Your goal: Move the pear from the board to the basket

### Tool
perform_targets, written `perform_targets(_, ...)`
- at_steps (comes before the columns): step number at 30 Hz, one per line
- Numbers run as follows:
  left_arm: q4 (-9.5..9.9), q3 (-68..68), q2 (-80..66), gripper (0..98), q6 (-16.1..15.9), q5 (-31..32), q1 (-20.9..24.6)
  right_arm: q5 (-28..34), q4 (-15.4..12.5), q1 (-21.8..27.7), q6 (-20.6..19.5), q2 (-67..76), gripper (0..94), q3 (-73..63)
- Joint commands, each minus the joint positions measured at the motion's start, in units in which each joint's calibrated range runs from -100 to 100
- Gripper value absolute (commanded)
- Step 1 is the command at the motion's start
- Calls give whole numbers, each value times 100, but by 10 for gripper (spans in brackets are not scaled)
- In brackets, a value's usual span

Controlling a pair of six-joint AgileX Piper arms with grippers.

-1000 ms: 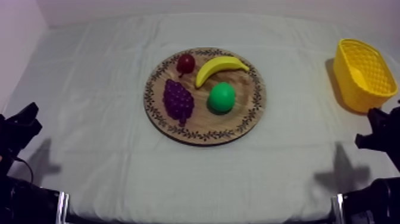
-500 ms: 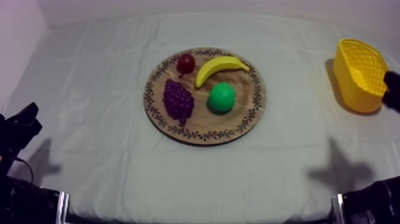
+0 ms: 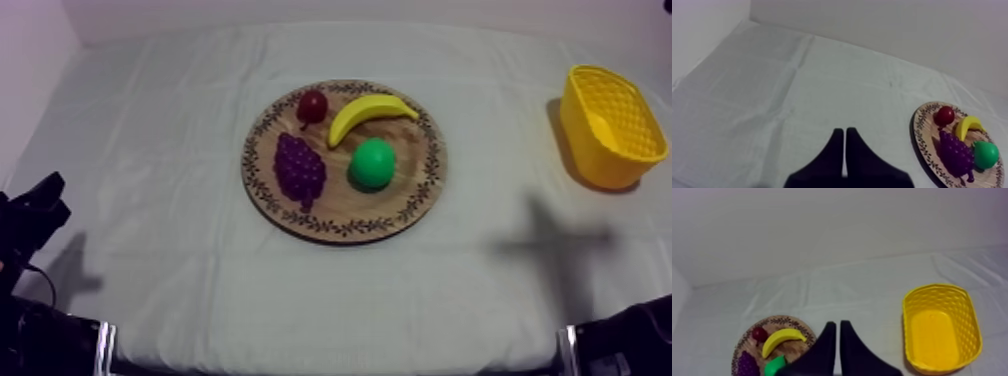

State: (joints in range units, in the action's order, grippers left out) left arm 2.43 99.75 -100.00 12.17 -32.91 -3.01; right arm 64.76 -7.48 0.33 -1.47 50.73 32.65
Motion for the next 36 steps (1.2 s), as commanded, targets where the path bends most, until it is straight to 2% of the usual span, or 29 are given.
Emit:
perform_targets(1, -1, 3, 0, 1, 1, 1, 1, 386, -88, -6, 34, -718, 6, -854)
perform_targets(6, -1, 3, 0, 1, 2, 1, 1, 735, -194, -207, 89, -1554, 10, -1149)
perform_targets(12, -1, 3, 0, 1, 2, 1, 1, 992, -205, -688, 71, -2390, 26, -1150)
perform_targets(20, -1, 3, 0, 1, 2, 1, 1, 885, -307, -1320, 42, -3199, 30, -857)
perform_targets(26, -1, 3, 0, 1, 2, 1, 1, 798, -359, -1606, -101, -3760, 56, -915)
perform_targets(30, -1, 3, 0, 1, 2, 1, 1, 755, -341, -1717, -298, -4100, 146, -1025)
perform_targets(36, -1, 3, 0, 1, 2, 1, 1, 652, -333, -1823, -564, -4477, 388, -1156)
